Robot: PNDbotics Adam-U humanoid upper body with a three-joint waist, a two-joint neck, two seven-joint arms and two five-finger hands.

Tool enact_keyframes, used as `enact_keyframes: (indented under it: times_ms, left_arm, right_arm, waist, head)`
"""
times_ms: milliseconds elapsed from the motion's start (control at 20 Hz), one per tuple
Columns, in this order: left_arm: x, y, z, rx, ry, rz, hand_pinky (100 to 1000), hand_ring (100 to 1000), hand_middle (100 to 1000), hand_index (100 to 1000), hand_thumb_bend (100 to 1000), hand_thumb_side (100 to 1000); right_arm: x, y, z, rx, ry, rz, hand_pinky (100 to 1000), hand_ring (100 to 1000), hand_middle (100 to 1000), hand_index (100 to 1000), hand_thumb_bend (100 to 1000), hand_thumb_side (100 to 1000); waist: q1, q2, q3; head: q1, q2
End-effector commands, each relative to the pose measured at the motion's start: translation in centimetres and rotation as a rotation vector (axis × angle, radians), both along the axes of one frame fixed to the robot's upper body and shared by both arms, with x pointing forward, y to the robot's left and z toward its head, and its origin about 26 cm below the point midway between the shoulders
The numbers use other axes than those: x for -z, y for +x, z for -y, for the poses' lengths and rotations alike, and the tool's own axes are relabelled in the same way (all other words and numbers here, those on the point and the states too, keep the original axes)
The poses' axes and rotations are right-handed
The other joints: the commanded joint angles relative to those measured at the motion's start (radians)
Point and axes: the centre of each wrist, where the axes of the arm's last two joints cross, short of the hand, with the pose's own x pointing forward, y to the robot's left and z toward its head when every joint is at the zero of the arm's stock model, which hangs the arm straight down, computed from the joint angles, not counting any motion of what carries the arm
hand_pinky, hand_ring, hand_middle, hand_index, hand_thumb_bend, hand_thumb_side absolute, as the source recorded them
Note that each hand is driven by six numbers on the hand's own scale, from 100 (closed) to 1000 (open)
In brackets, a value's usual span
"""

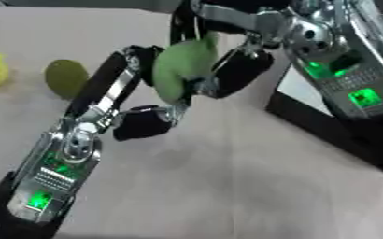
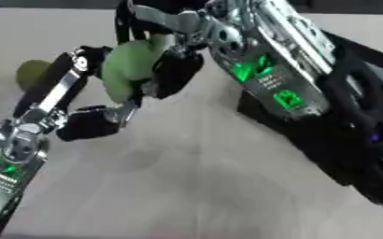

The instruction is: Pick up the objects with one hand, pass them to the other hand, and then place them into the box on the other side of the table.

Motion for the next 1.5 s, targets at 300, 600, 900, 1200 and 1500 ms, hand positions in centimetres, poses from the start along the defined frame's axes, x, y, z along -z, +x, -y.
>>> enact_keyframes:
  times_ms: [300,600,900,1200,1500]
  left_arm:
    - [-0.4,0.0,-0.2,0.008,-0.016,0.009,801,777,750,931,237,682]
    - [0.1,0.3,-0.5,-0.017,-0.012,-0.031,801,779,752,934,279,689]
    - [0.3,0.2,-1.1,-0.025,0.006,-0.039,796,777,749,935,274,586]
    - [0.9,0.1,-2.4,-0.054,0.019,-0.064,788,766,737,925,171,460]
    - [0.5,-0.4,-4.3,-0.098,-0.068,-0.055,746,701,675,854,100,589]
  right_arm:
    - [-1.1,0.4,1.3,0.065,0.067,-0.01,673,519,337,415,308,100]
    - [-1.4,0.4,1.9,0.082,0.09,0.008,673,520,334,412,307,100]
    - [-1.5,0.6,2.8,0.116,0.116,0.025,672,522,333,409,307,100]
    - [-1.7,0.9,4.2,0.165,0.164,0.055,670,524,333,407,305,100]
    - [-1.3,2.3,6.7,0.293,0.274,0.094,656,528,336,394,298,100]
  waist:
    - [-0.007,-0.049,-0.002]
    - [-0.005,-0.049,-0.004]
    - [-0.003,-0.05,-0.008]
    - [0.001,-0.051,-0.009]
    - [0.004,-0.052,-0.01]
  head:
    - [-0.004,-0.001]
    - [-0.011,0.0]
    - [-0.017,-0.002]
    - [-0.029,-0.007]
    - [-0.048,-0.016]
